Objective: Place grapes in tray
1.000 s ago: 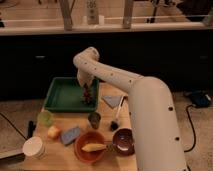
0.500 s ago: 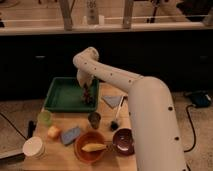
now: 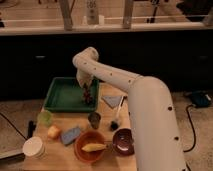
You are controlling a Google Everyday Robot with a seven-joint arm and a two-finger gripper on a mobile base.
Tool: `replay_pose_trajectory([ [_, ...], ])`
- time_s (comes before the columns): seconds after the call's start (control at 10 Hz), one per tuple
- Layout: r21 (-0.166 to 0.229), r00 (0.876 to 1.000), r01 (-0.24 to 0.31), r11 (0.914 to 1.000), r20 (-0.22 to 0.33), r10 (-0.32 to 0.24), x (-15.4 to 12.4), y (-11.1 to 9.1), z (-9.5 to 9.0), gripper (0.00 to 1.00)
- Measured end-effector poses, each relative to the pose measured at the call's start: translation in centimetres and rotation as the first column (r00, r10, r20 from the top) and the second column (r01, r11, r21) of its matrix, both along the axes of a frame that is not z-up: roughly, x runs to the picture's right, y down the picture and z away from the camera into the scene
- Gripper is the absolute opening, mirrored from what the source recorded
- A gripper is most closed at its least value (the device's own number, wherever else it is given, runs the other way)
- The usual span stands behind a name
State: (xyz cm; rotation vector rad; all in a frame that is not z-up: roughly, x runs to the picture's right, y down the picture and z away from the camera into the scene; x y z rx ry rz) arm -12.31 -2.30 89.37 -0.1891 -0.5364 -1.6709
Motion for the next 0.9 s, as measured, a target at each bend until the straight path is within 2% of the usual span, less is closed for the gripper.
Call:
replay_pose_trajectory([
  [0.1,0.0,1.0,0.003,1.0,0.002,-0.003,-0.05,0.01,-0.01,0.02],
  [0.2,0.0,1.0,0.004,1.0,0.002,-0.004,-0.08,0.08,-0.02,0.08],
  [0.3,0.001,1.0,0.003,1.0,0.0,-0.003,-0.1,0.04,-0.05,0.2],
  [0.4,0.002,1.0,0.003,1.0,-0.001,-0.003,-0.11,0.0,-0.08,0.27],
  [0.5,0.005,1.0,0.004,1.0,-0.002,-0.004,-0.1,-0.1,-0.1,0.39],
  [0.9,0.007,1.0,0.015,0.9999,-0.007,-0.015,-0.38,-0.23,-0.24,0.76],
])
